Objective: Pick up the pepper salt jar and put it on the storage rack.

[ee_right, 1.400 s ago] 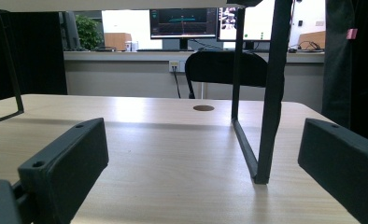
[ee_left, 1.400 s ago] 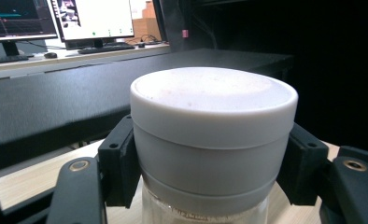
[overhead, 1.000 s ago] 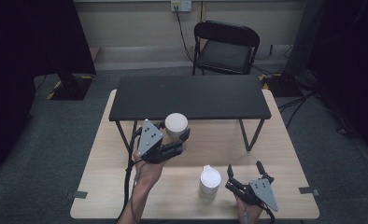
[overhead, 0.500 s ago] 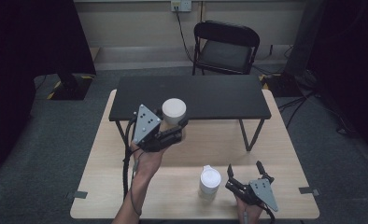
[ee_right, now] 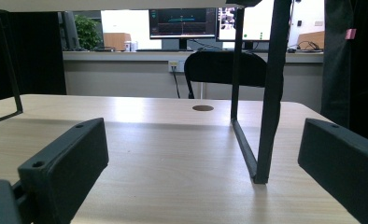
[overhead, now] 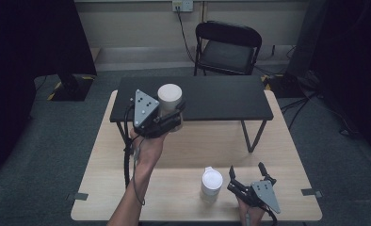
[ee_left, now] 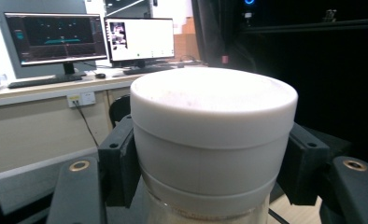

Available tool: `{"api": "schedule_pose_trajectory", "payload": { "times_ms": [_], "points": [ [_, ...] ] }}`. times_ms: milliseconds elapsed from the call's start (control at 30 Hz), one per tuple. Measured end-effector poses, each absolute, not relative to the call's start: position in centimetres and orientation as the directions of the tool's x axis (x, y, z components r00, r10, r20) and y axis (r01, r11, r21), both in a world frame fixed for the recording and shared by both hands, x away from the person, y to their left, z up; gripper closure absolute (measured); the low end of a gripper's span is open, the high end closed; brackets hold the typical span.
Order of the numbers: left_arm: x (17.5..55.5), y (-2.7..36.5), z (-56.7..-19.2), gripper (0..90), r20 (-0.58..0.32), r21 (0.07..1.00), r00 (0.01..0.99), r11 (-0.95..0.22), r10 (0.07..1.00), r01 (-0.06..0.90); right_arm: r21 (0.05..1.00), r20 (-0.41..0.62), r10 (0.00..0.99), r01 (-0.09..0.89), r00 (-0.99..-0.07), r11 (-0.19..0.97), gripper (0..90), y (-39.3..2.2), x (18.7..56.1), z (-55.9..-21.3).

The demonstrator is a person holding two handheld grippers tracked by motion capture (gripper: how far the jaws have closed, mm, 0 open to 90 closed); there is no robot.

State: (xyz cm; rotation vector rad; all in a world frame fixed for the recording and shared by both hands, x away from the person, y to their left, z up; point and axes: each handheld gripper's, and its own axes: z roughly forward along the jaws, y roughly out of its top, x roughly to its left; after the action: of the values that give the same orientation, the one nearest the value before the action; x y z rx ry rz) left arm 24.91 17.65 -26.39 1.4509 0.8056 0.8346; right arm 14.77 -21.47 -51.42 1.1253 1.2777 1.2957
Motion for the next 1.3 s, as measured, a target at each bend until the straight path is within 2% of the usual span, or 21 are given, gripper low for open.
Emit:
{"api": "schedule_pose_trajectory", "payload": {
  "times_ms": [400,933,1300],
  "points": [
    [26.8,16.5,-25.2,34.5,0.025,0.999,0.454,-0.043,0.891,0.029,1.0,-0.012,0.993,-0.027,-0.115,0.009,0.6,-21.5,14.8,-51.4],
    [29.7,15.8,-25.9,34.5,-0.029,0.997,0.387,-0.002,0.922,0.08,1.0,-0.012,0.993,-0.027,-0.117,0.009,0.6,-21.5,14.8,-51.4],
    [30.1,15.6,-26.3,34.4,-0.014,0.998,0.382,-0.012,0.924,0.065,1.0,-0.012,0.993,-0.027,-0.117,0.009,0.6,-21.5,14.8,-51.4]
  ]
}}
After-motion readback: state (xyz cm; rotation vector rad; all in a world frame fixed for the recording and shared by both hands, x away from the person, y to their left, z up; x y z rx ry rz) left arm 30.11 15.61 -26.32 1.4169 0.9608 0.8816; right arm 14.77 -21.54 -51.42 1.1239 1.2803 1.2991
